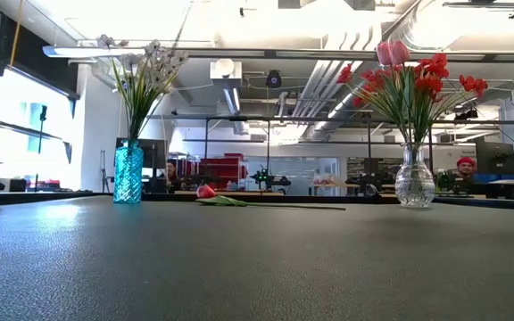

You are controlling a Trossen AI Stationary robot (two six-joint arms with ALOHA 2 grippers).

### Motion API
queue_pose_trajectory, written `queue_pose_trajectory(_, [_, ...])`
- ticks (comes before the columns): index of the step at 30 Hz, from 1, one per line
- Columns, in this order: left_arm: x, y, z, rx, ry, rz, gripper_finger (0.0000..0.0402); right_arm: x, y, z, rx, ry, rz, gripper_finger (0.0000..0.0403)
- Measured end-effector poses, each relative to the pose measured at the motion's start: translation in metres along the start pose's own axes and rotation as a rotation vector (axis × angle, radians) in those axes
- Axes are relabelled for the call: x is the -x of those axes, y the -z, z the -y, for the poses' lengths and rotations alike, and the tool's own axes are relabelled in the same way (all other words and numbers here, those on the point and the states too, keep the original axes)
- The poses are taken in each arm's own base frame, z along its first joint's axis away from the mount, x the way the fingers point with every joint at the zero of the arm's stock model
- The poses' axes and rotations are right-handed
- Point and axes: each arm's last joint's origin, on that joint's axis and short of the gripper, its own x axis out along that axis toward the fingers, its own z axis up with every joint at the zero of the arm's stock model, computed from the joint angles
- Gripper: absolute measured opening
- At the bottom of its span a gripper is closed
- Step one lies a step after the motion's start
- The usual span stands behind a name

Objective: Sort flowers into vase by color
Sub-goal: Put the bottom red flower into the blue vase

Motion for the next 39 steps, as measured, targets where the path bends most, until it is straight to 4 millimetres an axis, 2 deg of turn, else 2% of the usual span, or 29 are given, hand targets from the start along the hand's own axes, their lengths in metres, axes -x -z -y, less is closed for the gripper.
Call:
queue_pose_trajectory(3, [0.021,0.011,-0.013,0.033,-0.079,0.069,0.0000,0.002,0.001,0.000,0.001,0.002,-0.028,0.0211])
queue_pose_trajectory(7, [0.047,0.037,-0.024,0.031,-0.130,0.168,0.0000,0.003,0.005,0.000,-0.002,0.006,-0.069,0.0202])
queue_pose_trajectory(14, [0.081,0.083,-0.034,-0.045,-0.085,0.282,0.0001,0.003,0.009,0.001,0.035,0.009,-0.113,0.0199])
queue_pose_trajectory(18, [0.093,0.101,-0.038,-0.022,-0.108,0.315,0.0001,0.003,0.009,0.001,0.110,0.007,-0.112,0.0199])
queue_pose_trajectory(23, [0.105,0.125,-0.047,-0.017,-0.248,0.360,0.0001,0.003,0.009,0.001,0.230,0.003,-0.113,0.0199])
queue_pose_trajectory(30, [0.120,0.150,-0.060,-0.056,-0.392,0.444,0.0001,0.003,0.012,0.001,0.233,0.003,-0.140,0.0199])
queue_pose_trajectory(39, [0.127,0.168,-0.079,-0.068,-0.606,0.433,0.0001,0.004,0.015,0.002,0.227,0.003,-0.171,0.0199])
